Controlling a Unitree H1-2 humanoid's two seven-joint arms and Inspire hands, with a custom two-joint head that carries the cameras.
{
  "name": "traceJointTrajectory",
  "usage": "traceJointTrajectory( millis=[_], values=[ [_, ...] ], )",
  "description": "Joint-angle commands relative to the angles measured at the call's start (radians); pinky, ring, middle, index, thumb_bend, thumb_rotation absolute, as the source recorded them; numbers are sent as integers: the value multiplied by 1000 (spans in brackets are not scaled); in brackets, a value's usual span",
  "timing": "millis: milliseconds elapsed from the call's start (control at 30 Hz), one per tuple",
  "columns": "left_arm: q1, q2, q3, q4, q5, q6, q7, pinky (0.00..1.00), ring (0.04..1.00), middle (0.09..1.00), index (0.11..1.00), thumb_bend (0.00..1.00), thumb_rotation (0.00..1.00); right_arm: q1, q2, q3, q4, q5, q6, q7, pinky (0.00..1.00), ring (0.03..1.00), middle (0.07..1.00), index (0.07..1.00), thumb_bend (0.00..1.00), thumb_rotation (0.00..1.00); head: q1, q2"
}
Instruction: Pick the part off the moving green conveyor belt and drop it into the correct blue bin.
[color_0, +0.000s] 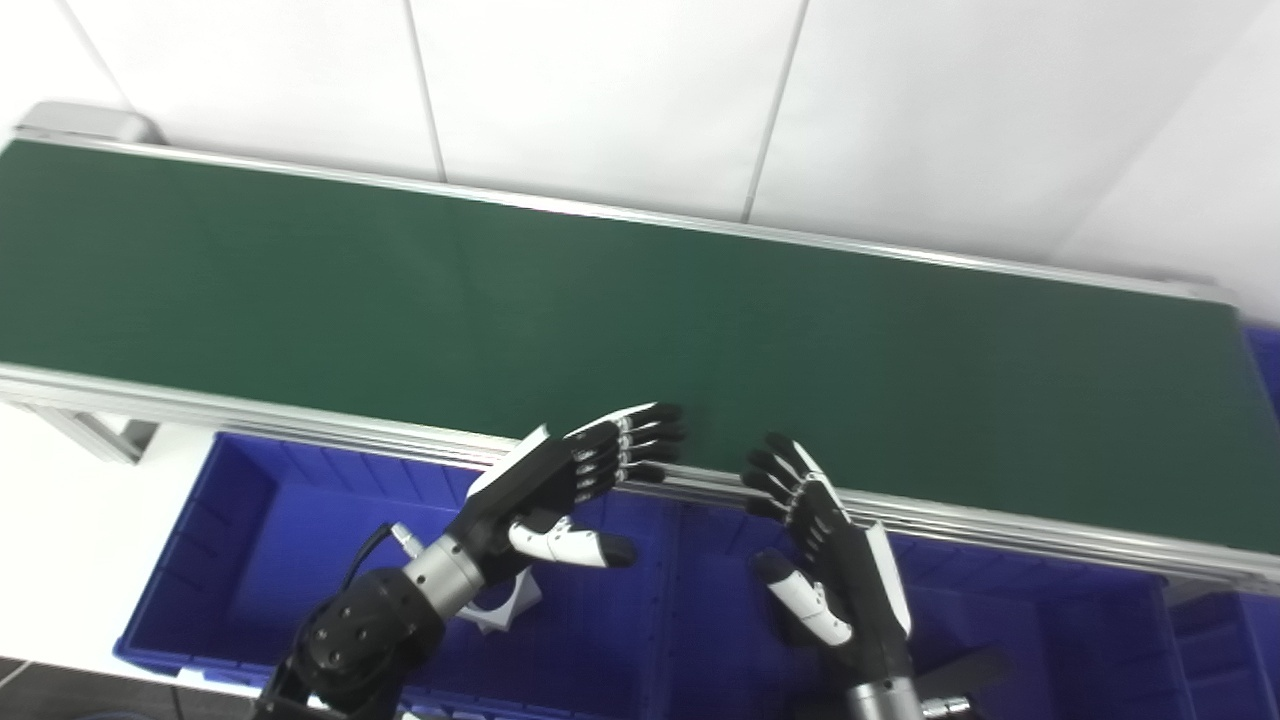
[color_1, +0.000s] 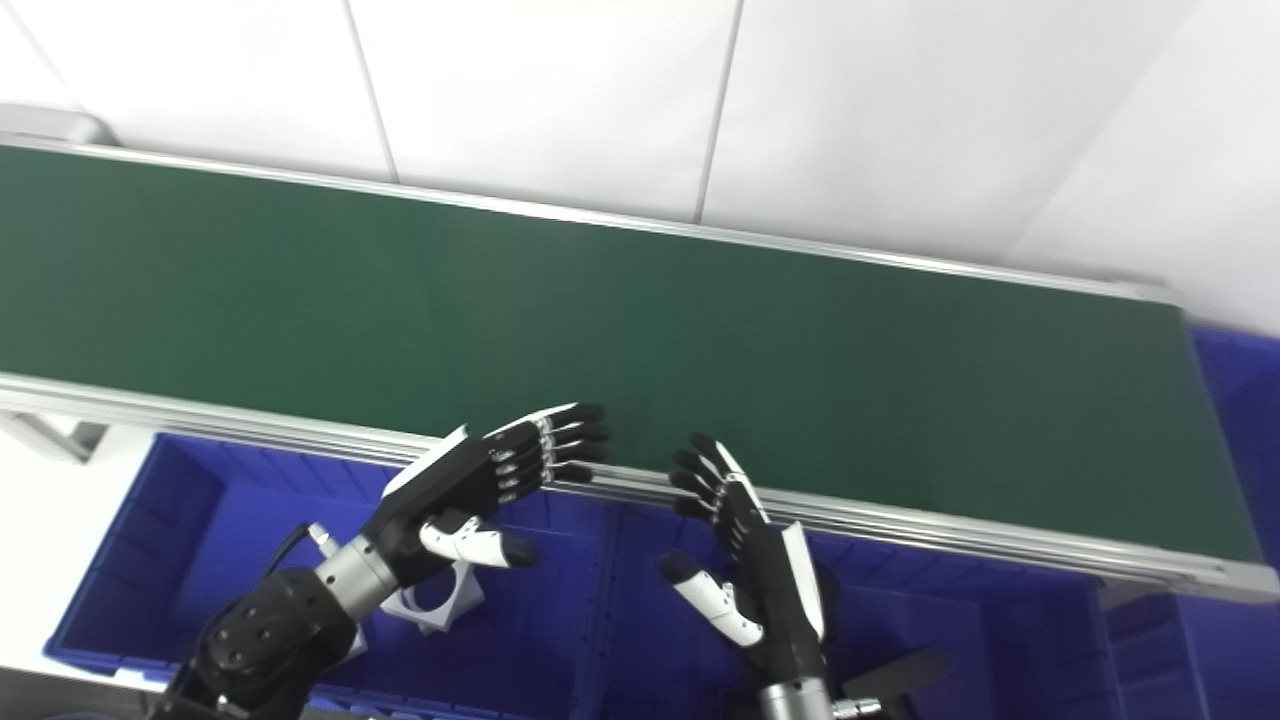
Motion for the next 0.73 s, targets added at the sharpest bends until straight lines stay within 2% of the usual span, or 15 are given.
traceJointTrajectory(
  millis=[0, 100, 267, 700],
  values=[
    [-11, 11, 8, -6, -32, -63, -17, 822, 848, 877, 883, 1000, 410, -7, 25, 13, -7, -2, -60, -13, 755, 836, 867, 918, 764, 725, -4, 1],
    [-17, 23, 21, 28, -63, -85, -34, 837, 860, 886, 889, 1000, 379, -10, 38, 19, 7, -14, -63, -28, 765, 844, 874, 921, 780, 711, -45, 4],
    [-17, 29, 42, 59, -97, -118, -51, 852, 868, 888, 883, 989, 333, -17, 49, 20, 22, -29, -69, -41, 779, 858, 883, 927, 805, 666, -72, 17],
    [26, 21, 65, 44, -74, -185, -12, 833, 857, 876, 874, 976, 323, -4, 30, 15, -16, -69, -48, -69, 774, 848, 873, 914, 784, 676, -44, 45]
  ],
)
